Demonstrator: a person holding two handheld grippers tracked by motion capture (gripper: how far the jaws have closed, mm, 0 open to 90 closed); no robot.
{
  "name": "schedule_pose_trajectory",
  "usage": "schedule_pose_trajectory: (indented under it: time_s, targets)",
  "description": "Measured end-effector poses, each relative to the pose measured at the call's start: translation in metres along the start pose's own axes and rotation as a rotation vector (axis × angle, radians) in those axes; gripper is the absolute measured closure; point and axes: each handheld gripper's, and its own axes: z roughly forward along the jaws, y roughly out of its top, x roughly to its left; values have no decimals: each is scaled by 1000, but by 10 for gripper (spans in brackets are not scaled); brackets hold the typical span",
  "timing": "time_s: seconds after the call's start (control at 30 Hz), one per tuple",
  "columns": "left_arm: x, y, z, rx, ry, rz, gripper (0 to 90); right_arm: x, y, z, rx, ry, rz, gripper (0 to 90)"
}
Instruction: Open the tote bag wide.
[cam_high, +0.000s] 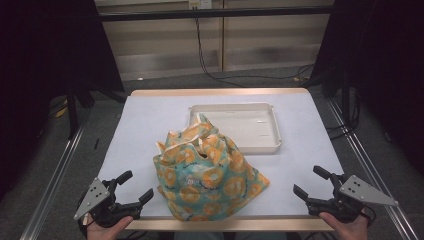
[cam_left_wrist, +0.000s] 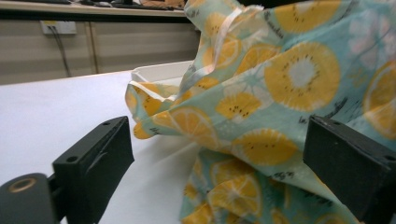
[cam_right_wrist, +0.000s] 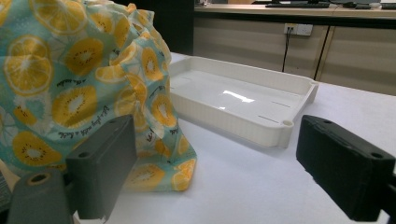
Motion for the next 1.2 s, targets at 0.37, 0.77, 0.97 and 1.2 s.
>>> schedule_pose_trajectory:
  time_s: [0.37,0.77,0.97,1.2]
  targets:
    - [0,1,1,27,8,24,145,-1,0,0,5,38,15,224]
    - [-10,14,2,73,-50,58,287,3,1,3,23,94,18,254]
    - [-7,23,3,84,-68,43,336,2,0,2,26,111,31,257]
    - [-7,39,12,64,-121,25,377,2,1,4,30,118,40,256]
